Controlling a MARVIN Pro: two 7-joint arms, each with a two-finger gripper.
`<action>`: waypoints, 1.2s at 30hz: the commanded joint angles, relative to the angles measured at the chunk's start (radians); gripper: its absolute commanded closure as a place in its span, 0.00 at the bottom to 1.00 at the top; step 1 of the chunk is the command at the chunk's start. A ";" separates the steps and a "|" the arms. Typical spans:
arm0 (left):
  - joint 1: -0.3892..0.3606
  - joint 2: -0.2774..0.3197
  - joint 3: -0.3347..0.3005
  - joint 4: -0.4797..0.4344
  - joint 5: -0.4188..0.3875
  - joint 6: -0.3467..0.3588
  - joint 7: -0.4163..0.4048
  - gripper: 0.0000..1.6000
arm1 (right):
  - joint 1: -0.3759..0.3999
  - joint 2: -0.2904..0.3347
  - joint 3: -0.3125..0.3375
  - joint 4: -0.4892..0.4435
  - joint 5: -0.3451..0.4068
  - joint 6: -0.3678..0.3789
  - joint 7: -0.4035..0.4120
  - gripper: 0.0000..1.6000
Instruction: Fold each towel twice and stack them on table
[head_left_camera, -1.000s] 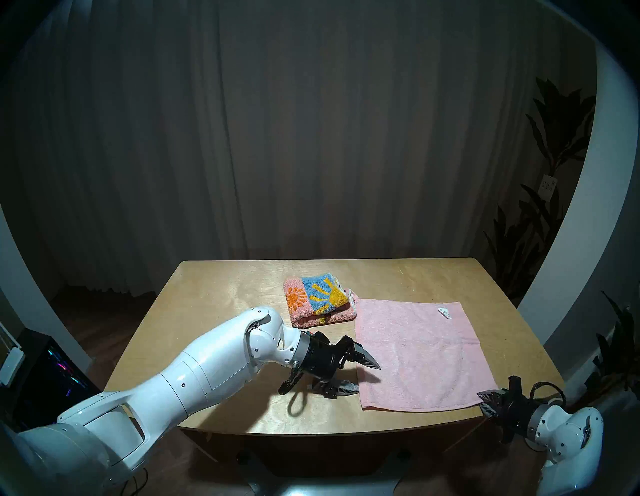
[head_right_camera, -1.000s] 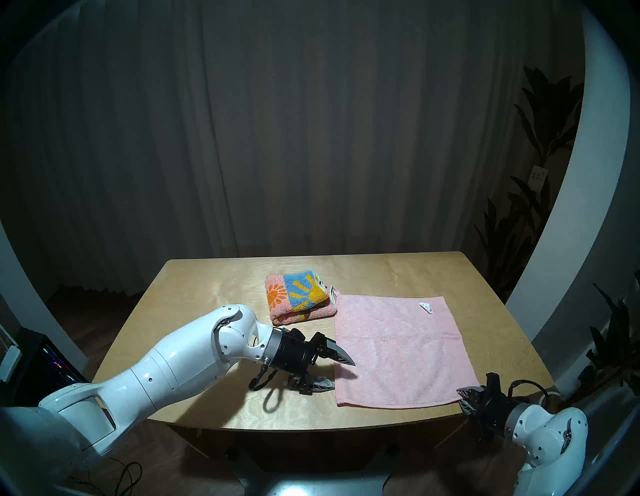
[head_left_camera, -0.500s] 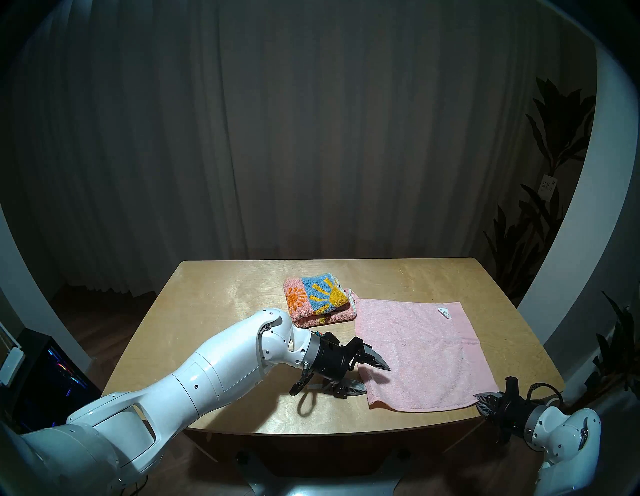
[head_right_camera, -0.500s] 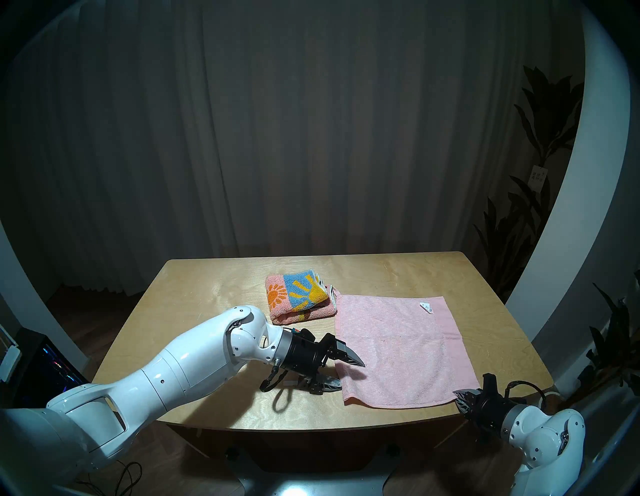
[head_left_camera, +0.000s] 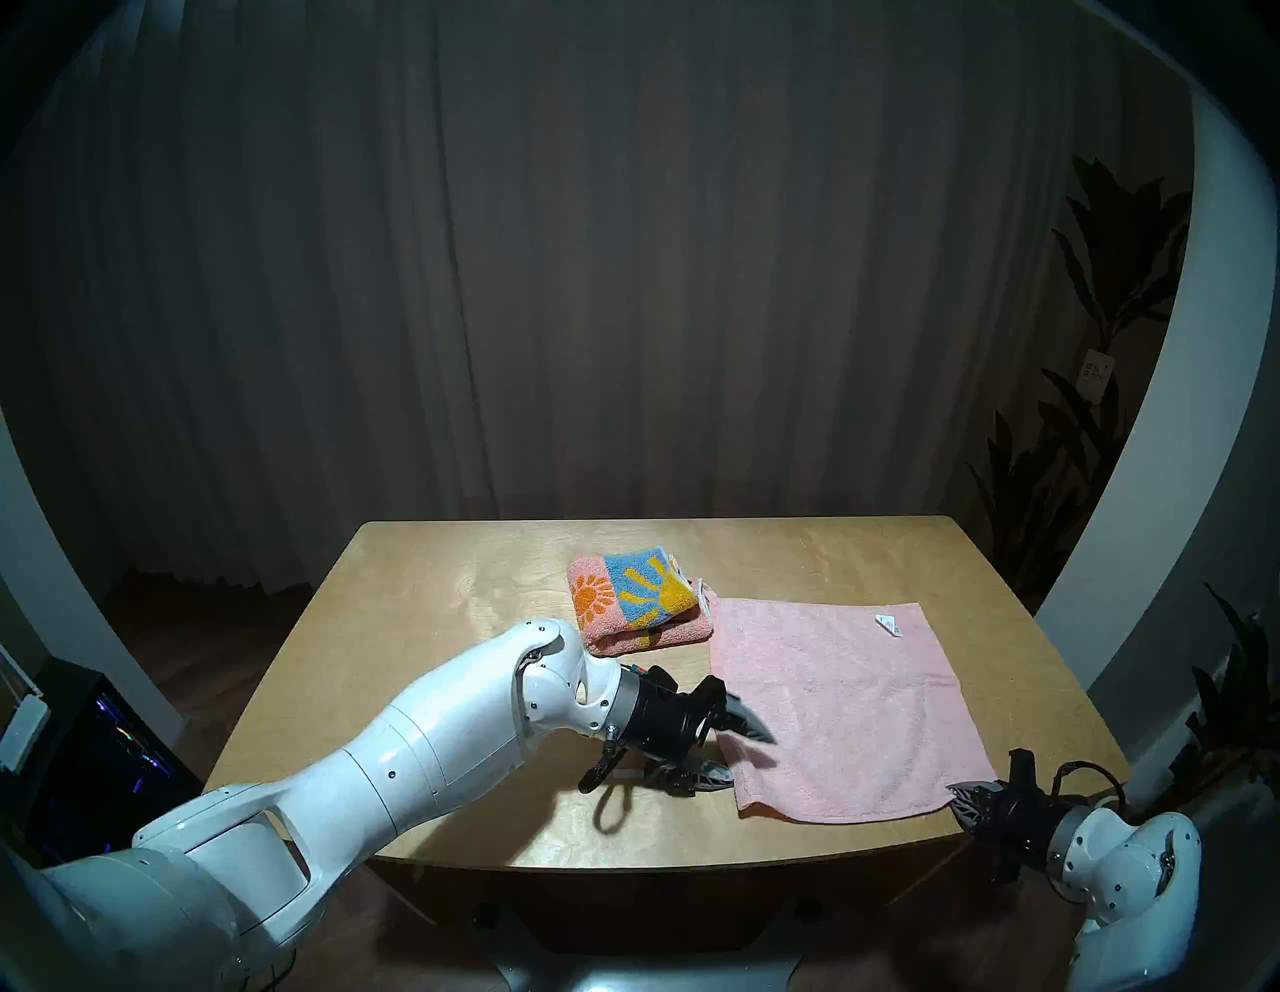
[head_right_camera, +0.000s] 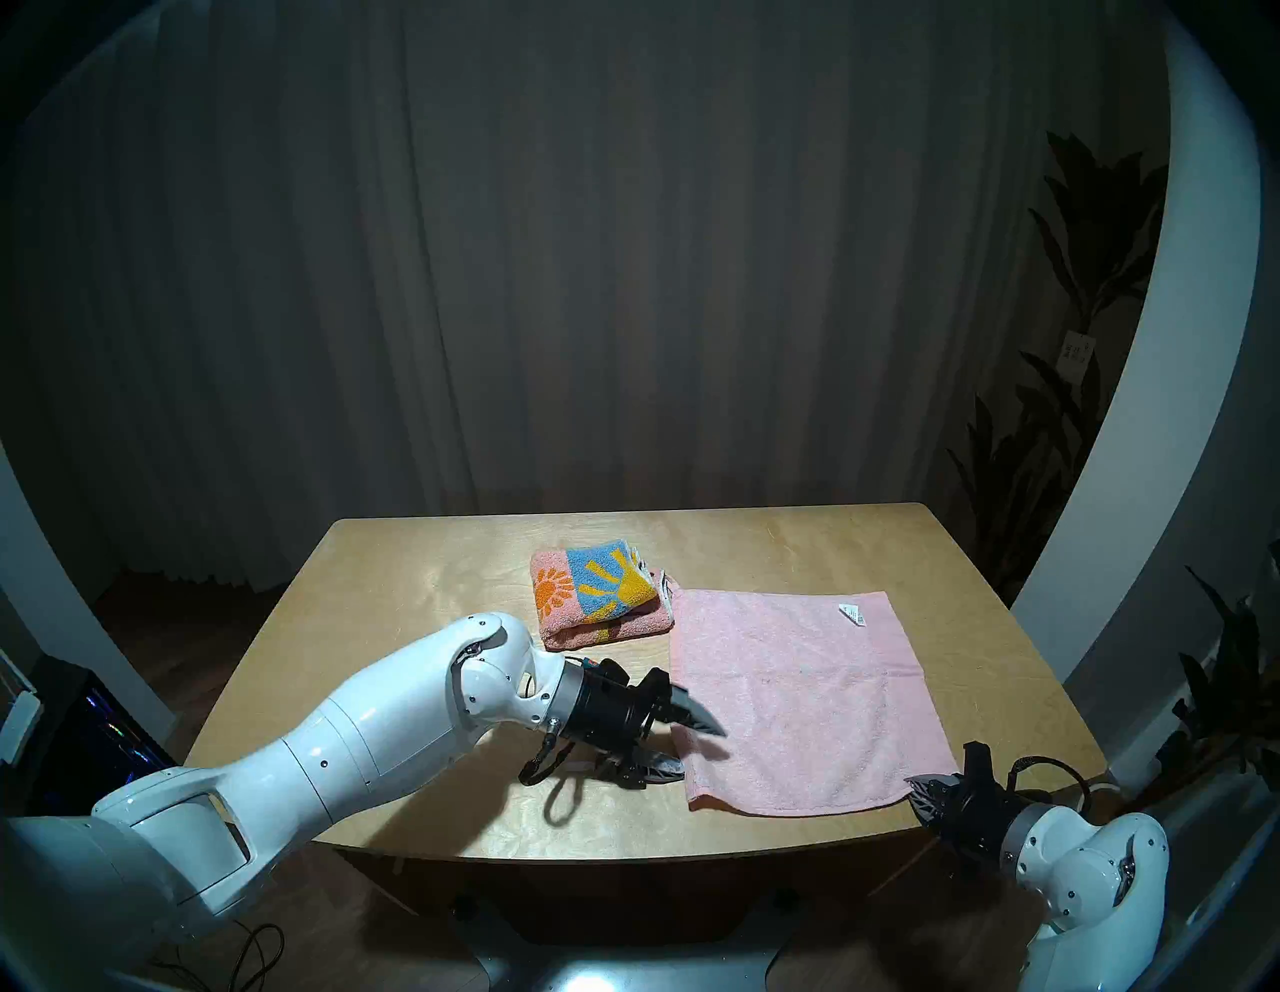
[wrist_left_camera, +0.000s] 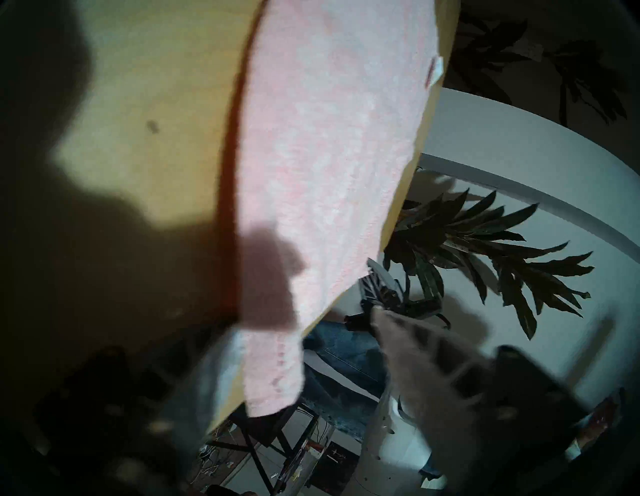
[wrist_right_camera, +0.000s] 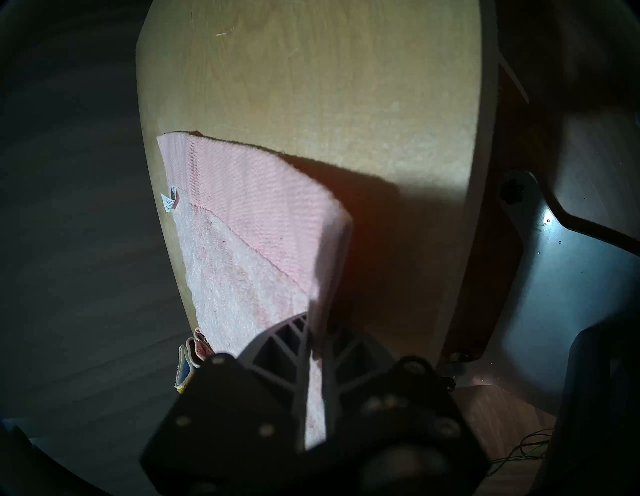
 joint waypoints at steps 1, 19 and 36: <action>0.019 0.024 0.016 0.016 0.012 -0.002 0.012 1.00 | 0.004 0.005 0.003 -0.024 0.004 -0.001 -0.002 0.78; 0.040 0.109 -0.082 -0.092 -0.219 -0.135 0.039 1.00 | 0.014 0.025 0.028 -0.117 0.124 -0.058 -0.125 1.00; 0.048 0.106 -0.101 -0.148 -0.389 -0.233 0.113 1.00 | 0.198 0.169 0.007 -0.146 0.283 -0.317 -0.395 1.00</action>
